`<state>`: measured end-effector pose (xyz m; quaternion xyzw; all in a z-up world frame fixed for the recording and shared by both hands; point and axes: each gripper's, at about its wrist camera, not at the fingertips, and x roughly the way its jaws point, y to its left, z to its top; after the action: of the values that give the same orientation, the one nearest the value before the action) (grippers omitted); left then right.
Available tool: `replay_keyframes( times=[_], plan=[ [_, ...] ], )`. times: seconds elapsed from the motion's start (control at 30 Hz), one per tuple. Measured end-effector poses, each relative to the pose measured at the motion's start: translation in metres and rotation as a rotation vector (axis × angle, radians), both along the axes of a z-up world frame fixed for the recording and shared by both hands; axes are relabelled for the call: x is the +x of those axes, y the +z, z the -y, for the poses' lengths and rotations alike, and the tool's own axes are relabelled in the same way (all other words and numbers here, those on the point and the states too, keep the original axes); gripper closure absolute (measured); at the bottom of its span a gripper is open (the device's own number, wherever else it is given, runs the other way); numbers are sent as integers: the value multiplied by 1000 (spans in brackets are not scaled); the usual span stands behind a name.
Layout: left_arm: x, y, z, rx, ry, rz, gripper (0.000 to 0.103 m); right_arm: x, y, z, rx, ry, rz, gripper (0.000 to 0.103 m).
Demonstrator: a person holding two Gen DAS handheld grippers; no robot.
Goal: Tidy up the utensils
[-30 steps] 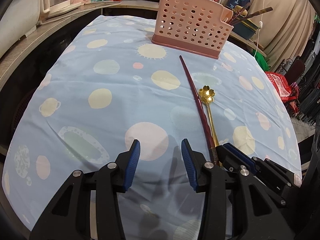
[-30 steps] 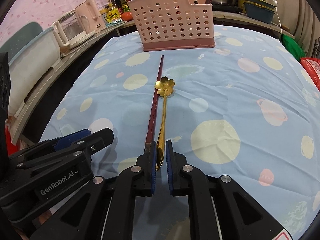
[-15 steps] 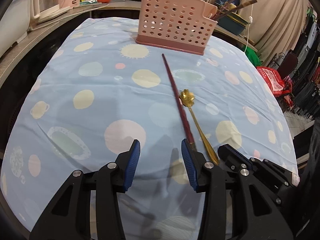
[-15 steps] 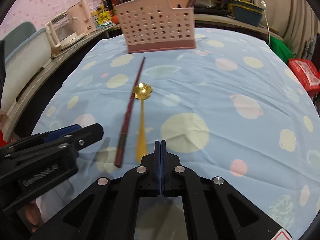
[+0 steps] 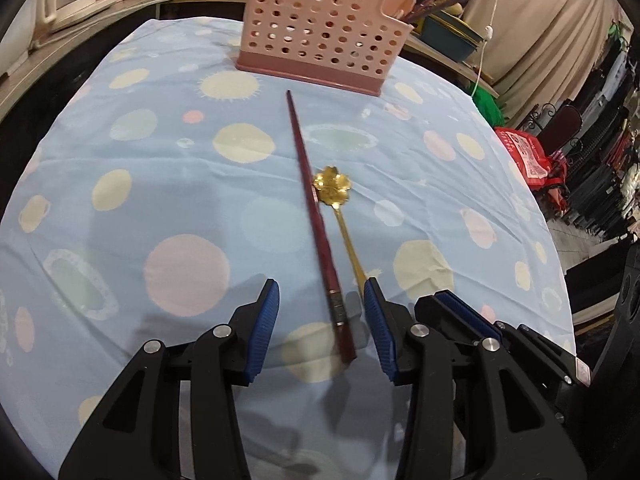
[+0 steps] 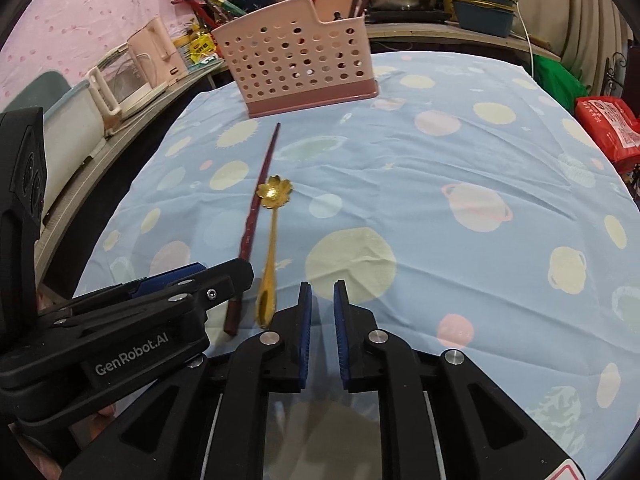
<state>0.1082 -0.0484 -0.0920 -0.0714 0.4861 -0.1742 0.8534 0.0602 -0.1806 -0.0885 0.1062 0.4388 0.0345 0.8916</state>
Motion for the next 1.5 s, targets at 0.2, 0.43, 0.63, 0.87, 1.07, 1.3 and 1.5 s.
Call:
replay_keyframes(
  times=[0.2,0.43,0.63,0.87,1.07,1.3,1.5],
  plan=[
    [0,-3,-7,42,-3,6,88,-4,1,0,11,6,-4,90],
    [-11,-3,-32,96,29,29,96,0,2,-26,9,68,2,77],
    [-11,-5,-39,87,32,29,96,6,-6,-31,24,53,-7,76],
    [-12,-6,-40,73,32,28,96,9,-7,-43,-27,65,11,90],
    [-12,-5,-41,65,30,23,96,7,-6,-42,-43,68,8,92],
    [-16,-1,-43,45,31,9,96,-4,1,-32,-30,47,23,93],
    [-24,18,-43,25,28,46,96,-14,20,-24,-33,33,69,94]
  ],
)
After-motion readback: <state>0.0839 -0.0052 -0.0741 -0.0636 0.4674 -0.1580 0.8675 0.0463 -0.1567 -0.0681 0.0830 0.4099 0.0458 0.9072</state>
